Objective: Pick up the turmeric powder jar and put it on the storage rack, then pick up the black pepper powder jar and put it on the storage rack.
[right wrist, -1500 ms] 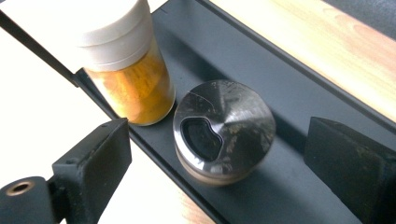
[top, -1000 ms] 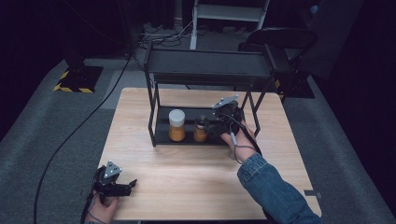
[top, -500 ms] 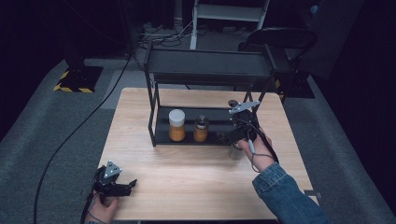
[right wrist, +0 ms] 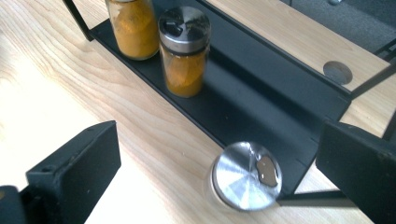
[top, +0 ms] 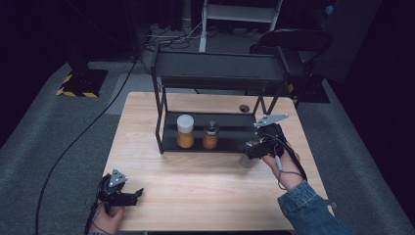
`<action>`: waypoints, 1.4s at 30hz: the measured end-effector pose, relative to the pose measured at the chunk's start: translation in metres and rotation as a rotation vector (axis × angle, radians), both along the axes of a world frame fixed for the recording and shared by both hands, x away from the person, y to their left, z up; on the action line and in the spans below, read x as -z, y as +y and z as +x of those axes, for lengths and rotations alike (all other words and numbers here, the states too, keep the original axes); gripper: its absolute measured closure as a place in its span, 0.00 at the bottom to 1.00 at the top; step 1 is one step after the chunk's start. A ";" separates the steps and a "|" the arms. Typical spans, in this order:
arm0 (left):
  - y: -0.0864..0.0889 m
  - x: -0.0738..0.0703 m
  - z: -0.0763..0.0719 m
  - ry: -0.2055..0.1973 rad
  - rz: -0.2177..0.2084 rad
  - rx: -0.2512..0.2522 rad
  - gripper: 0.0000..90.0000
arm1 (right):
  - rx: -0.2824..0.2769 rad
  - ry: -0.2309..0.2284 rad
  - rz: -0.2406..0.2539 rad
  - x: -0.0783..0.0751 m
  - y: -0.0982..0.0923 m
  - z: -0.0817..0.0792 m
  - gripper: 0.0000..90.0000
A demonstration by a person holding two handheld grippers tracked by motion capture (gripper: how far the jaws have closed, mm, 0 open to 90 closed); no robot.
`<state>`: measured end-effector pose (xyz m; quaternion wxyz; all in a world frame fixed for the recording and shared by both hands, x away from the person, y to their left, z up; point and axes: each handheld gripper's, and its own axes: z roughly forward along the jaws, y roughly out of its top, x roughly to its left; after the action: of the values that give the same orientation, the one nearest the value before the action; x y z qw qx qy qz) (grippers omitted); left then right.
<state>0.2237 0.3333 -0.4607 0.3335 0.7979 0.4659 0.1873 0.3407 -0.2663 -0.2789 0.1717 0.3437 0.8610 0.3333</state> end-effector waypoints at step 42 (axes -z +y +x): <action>0.000 0.000 0.000 -0.001 0.001 -0.003 0.08 | 0.039 0.037 0.052 0.056 -0.068 -0.042 0.00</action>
<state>0.2241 0.3329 -0.4607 0.3329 0.7974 0.4668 0.1883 0.2992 -0.3342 -0.3351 0.1532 0.3711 0.8481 0.3458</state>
